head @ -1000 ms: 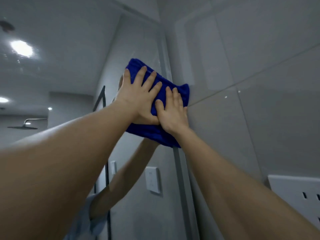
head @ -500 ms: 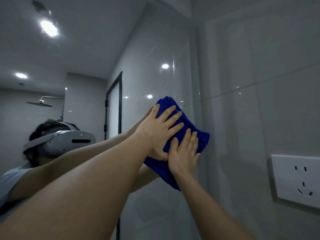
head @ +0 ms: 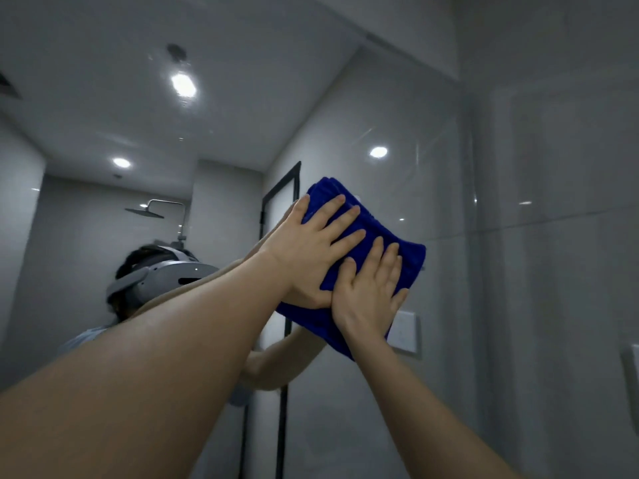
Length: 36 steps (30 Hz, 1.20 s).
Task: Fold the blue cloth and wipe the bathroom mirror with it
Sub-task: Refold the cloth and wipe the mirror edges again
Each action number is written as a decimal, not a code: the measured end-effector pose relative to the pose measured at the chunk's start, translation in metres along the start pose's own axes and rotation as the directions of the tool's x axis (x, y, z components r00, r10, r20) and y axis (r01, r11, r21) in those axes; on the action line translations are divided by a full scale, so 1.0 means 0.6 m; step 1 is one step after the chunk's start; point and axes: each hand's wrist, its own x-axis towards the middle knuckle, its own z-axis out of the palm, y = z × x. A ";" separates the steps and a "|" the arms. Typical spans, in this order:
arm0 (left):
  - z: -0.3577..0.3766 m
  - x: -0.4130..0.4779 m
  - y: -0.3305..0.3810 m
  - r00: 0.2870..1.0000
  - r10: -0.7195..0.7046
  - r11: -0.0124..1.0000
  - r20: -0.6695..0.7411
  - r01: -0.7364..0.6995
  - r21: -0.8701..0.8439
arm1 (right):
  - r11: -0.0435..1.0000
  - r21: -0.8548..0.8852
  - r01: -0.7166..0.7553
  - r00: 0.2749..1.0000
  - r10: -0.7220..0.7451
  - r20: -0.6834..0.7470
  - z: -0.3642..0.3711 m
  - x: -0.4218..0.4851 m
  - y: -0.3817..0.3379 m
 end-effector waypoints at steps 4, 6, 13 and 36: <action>-0.018 -0.092 -0.082 0.997 -0.075 0.996 -0.011 0.075 0.054 | 0.997 -0.005 0.082 0.997 -0.082 -0.002 0.025 -0.053 -0.101; -0.026 -0.151 -0.126 0.991 -0.121 0.990 -0.049 0.124 0.069 | 0.990 -0.009 0.141 0.990 -0.141 0.012 0.041 -0.085 -0.157; -0.032 -0.389 -0.221 0.927 -0.355 0.927 -0.120 0.366 0.081 | 0.901 0.027 0.433 0.895 -0.434 0.106 0.088 -0.226 -0.324; 0.079 -0.684 0.067 0.269 -0.963 0.257 0.021 0.941 -0.221 | 0.306 -0.079 0.949 0.291 -0.748 0.597 0.137 -0.488 -0.273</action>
